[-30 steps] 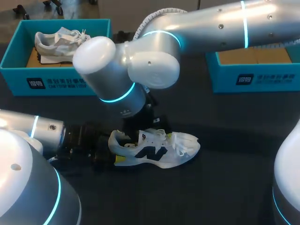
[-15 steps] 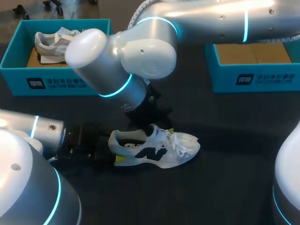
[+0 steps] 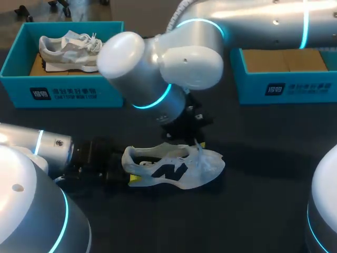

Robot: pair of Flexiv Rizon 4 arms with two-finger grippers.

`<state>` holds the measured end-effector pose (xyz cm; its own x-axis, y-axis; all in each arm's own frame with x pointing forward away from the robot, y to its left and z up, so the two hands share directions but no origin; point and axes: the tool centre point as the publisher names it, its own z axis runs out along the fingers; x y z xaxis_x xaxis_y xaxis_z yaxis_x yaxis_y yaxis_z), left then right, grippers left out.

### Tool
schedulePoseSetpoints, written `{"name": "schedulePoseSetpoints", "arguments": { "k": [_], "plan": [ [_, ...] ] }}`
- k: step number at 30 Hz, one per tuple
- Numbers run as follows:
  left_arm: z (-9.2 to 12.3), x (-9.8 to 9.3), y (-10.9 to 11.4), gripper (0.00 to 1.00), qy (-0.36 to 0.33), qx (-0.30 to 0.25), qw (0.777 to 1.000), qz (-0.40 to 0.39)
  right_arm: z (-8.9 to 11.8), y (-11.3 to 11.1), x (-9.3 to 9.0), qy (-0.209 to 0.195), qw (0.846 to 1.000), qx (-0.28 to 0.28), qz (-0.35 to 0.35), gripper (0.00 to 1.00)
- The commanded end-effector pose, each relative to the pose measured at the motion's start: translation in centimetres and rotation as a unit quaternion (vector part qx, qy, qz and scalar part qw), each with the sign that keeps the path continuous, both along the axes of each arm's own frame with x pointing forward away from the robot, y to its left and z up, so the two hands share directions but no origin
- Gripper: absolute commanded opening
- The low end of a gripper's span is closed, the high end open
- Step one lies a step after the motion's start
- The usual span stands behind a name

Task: Take the shoe out of the shoebox, open the shoe tongue, remove and reinsert the insole, then place the shoe into the shoebox

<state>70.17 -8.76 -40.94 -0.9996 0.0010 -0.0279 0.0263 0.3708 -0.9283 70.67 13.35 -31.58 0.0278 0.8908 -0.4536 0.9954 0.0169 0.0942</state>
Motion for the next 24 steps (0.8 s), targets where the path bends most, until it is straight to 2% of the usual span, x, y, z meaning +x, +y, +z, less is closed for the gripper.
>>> {"name": "schedulePoseSetpoints", "arguments": {
  "k": [1, 5, 12, 13, 15, 24],
  "plan": [
    [-0.2, 0.0, 0.0, 0.0, 0.001, 0.002, 1.0, -0.001, 0.0, -2.8, -0.3, -0.043, 0.996, 0.047, -0.067, 0.0],
    [-0.2, 0.0, 0.0, 0.0, 0.001, 0.002, 1.0, -0.001, -0.8, -4.1, 0.2, -0.043, 0.996, 0.048, -0.06, 0.0],
    [-0.2, 0.0, 0.0, 0.0, 0.001, 0.002, 1.0, -0.001, -3.8, -5.1, 0.7, -0.044, 0.996, 0.071, -0.039, 0.0],
    [-0.2, 0.0, 0.0, 0.0, 0.001, 0.002, 1.0, -0.001, -4.1, -5.2, 0.8, -0.043, 0.996, 0.072, -0.039, 0.11],
    [-0.2, 0.0, 0.0, 0.0, 0.001, 0.002, 1.0, -0.001, -4.8, -5.1, 0.9, -0.044, 0.995, 0.078, -0.035, 0.2],
    [-0.2, 0.0, 0.0, 0.0, 0.001, 0.002, 1.0, -0.001, -7.2, -4.3, 1.4, -0.034, 0.995, 0.089, -0.03, 0.4]
  ]
}}
